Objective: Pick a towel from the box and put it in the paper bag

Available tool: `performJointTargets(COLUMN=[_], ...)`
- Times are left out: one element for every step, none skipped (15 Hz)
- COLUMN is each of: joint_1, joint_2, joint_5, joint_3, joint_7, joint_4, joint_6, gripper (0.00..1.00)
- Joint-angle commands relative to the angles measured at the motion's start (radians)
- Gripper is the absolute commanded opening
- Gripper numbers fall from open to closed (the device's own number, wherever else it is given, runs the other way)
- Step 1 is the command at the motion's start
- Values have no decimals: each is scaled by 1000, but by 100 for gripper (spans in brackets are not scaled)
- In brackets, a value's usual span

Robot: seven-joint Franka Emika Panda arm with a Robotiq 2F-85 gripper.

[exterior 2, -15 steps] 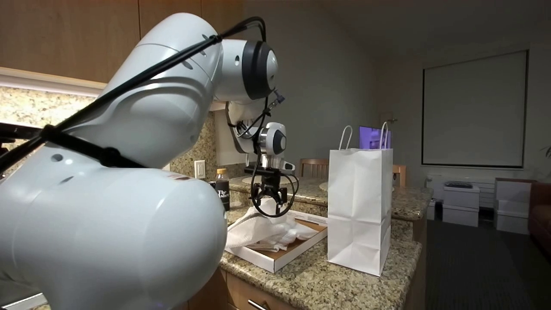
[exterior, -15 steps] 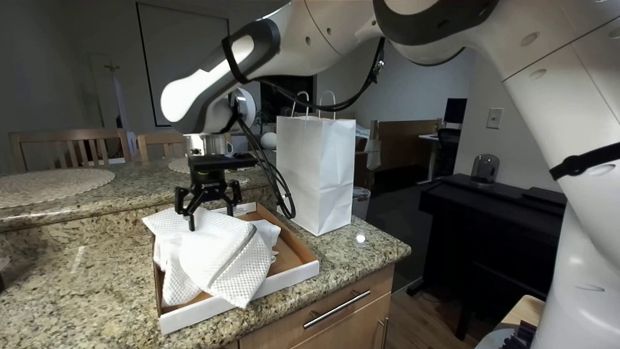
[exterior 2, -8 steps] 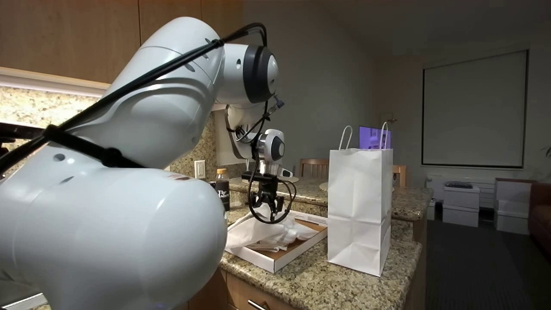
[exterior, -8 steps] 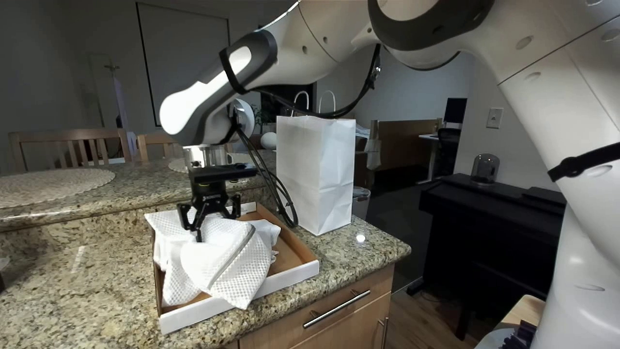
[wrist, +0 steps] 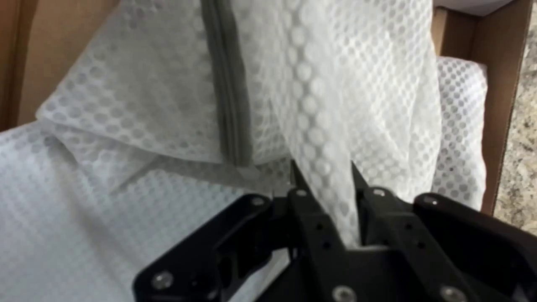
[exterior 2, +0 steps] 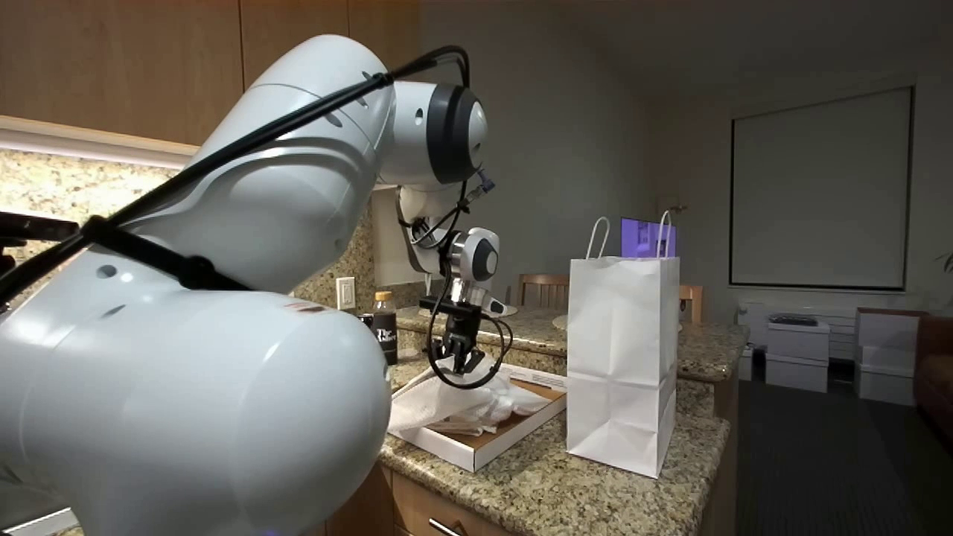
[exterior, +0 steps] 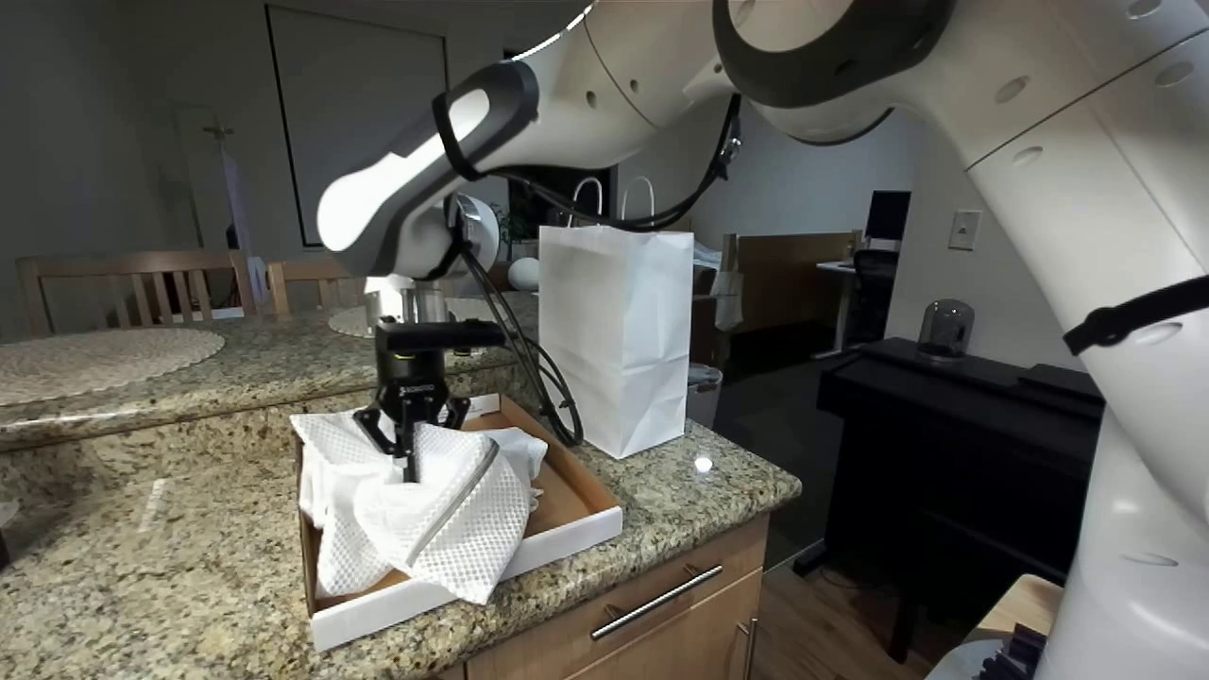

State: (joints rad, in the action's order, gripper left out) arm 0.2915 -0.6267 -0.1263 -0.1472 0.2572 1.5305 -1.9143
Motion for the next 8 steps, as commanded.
performJointTargets(joint_1=[-54,-61,-62,-63,-60,-56,-50,-49], joint_2=[2,2,7,11,18,24,29,30], joint_5=[-62,-73,-77,-77,-75,-71,-66,-68], joint_3=[-48,-54,-52,-52,-50,-46,-45,-47], joint_7=[-158,-187,-195,-205,-202,-198,-193,-198], joint_4=[-37,-49,-57,-66,-81,-88,-99,-113], joint_6=[112,146,175,203,233,246,259,275], gripper=[11,9,11,12,11,12,11,11])
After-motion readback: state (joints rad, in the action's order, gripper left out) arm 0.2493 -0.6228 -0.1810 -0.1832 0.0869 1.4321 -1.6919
